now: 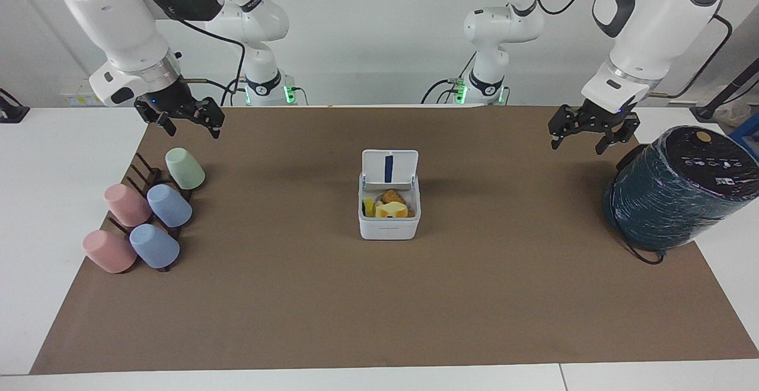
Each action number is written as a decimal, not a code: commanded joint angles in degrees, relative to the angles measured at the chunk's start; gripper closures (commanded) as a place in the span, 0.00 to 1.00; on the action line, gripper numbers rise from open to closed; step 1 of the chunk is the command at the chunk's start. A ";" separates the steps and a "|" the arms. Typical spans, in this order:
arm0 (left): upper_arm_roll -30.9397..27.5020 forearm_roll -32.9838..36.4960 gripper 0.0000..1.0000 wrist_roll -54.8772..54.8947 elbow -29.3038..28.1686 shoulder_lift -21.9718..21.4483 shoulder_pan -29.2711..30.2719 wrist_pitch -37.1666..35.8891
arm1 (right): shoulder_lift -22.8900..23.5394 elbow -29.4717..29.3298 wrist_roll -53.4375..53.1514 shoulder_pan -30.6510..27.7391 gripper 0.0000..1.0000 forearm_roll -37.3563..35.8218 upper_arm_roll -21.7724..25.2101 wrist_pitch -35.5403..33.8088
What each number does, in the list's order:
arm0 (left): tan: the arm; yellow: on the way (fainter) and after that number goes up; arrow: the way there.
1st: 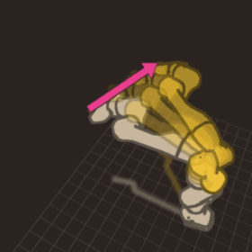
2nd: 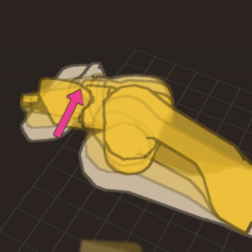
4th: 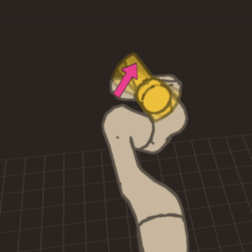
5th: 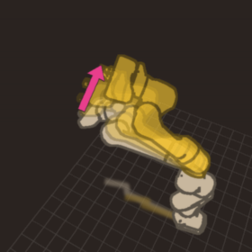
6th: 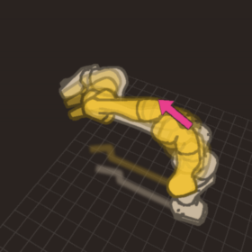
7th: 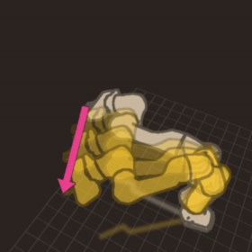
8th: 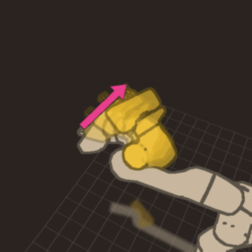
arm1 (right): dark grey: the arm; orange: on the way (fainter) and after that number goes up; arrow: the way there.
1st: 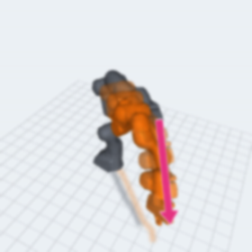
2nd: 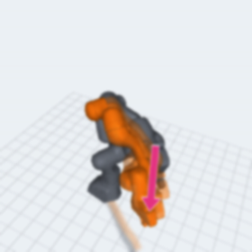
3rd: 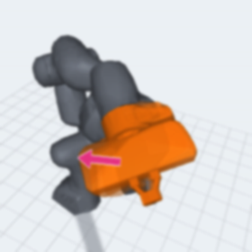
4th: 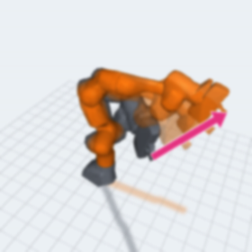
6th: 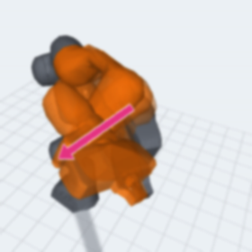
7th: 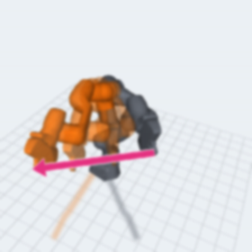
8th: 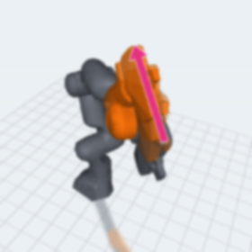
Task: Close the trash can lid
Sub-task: 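Move the left gripper from rest toward the white trash bin lid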
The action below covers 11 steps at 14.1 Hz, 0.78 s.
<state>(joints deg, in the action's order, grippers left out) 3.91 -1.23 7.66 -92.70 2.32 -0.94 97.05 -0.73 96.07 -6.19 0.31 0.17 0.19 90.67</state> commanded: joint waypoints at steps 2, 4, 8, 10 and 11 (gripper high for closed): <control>-0.04 -0.17 0.00 0.42 -1.70 -1.61 0.41 1.04 | -0.86 0.53 0.56 -0.57 0.00 0.27 -0.45 -0.31; 0.05 -0.17 0.00 0.42 -1.79 -1.61 0.24 0.60 | -0.86 0.53 0.56 -0.57 0.00 0.27 -0.45 -0.23; 0.14 -0.26 0.00 -0.19 -1.70 -1.61 -0.37 1.04 | -0.86 0.53 0.56 -0.57 0.00 0.27 -0.45 -0.31; 0.57 -0.52 0.00 -4.73 -1.96 -1.79 -1.25 0.16 | -0.86 0.53 0.56 -0.57 0.00 0.27 -0.37 -0.31; 0.75 -0.79 0.20 -8.16 -2.22 -2.05 -2.04 -0.19 | -0.86 0.53 0.56 -0.57 0.00 0.27 -0.45 -0.23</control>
<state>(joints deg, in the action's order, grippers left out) 4.68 -1.35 4.42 -92.70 2.26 -1.43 96.97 -0.73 96.07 -6.18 0.31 0.17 0.19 90.67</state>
